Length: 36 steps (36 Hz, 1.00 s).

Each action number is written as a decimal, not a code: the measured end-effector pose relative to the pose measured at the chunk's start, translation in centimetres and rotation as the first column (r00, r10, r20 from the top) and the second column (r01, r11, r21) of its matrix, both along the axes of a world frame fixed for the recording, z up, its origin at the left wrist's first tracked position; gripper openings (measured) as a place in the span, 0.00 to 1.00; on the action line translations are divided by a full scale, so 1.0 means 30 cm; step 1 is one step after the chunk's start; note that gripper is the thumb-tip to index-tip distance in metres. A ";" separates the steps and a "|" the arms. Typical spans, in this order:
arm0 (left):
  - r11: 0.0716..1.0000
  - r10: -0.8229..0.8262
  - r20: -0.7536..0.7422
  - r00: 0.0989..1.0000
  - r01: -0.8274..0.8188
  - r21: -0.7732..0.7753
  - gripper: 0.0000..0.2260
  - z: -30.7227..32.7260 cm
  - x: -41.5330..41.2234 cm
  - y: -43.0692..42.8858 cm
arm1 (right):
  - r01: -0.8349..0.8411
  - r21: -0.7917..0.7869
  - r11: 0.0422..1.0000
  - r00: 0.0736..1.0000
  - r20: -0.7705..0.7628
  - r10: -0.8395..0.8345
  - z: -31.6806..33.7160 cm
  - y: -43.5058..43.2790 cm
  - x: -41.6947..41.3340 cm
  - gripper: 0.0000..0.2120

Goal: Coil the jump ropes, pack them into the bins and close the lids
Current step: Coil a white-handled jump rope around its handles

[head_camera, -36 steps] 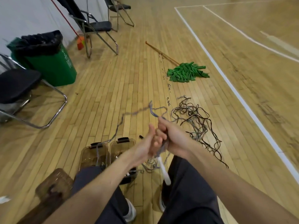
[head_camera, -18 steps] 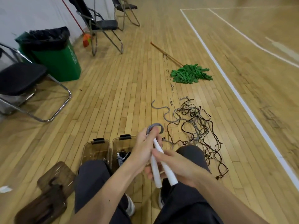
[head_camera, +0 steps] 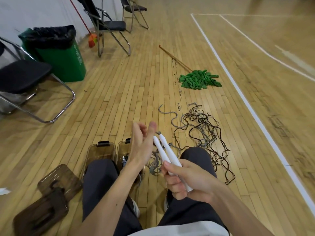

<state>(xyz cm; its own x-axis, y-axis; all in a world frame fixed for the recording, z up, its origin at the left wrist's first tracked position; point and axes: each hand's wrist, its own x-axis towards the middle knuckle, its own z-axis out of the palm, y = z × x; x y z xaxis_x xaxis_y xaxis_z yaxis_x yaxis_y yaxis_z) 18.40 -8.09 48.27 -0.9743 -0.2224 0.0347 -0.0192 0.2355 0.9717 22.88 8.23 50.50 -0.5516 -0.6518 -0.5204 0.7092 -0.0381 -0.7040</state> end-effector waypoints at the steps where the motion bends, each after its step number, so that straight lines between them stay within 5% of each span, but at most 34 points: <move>1: 0.999 -0.007 -0.064 0.998 0.009 0.035 0.21 0.008 -0.002 -0.010 | -0.012 -0.005 1.000 1.000 -0.003 0.012 0.006 -0.003 0.004 0.11; 4: 0.968 -0.145 -0.168 0.975 0.175 0.181 0.22 0.050 0.005 -0.026 | -0.040 -0.029 0.999 0.999 -0.018 0.039 0.017 -0.011 0.018 0.12; 7: 0.876 -0.300 -0.121 0.946 0.323 0.358 0.28 0.078 0.028 -0.018 | -0.043 -0.068 0.997 0.999 -0.035 0.040 0.031 -0.020 0.030 0.11; 12: 0.836 -0.303 0.029 0.953 0.251 0.488 0.31 0.059 0.090 0.030 | -0.021 -0.140 0.990 0.997 -0.071 0.011 0.055 -0.014 0.042 0.11; 21: 0.922 -0.244 0.076 0.967 0.207 0.327 0.12 -0.023 0.143 0.061 | 0.100 -0.010 0.995 0.983 -0.152 -0.100 0.051 0.023 0.008 0.11; 26: 0.926 -0.344 0.111 0.933 0.356 -0.124 0.10 -0.072 0.191 0.049 | 0.180 0.142 0.973 0.952 -0.275 -0.136 0.030 0.043 -0.036 0.12; 30: 0.548 -0.450 0.137 0.883 0.393 -0.738 0.08 -0.027 0.215 -0.018 | 0.148 0.365 0.919 0.896 -0.443 0.032 -0.049 0.056 -0.037 0.12; 36: 0.084 -0.533 0.242 0.811 0.335 -0.938 0.08 0.049 0.213 -0.074 | 0.070 0.652 0.755 0.729 -0.550 0.408 -0.137 0.046 -0.024 0.16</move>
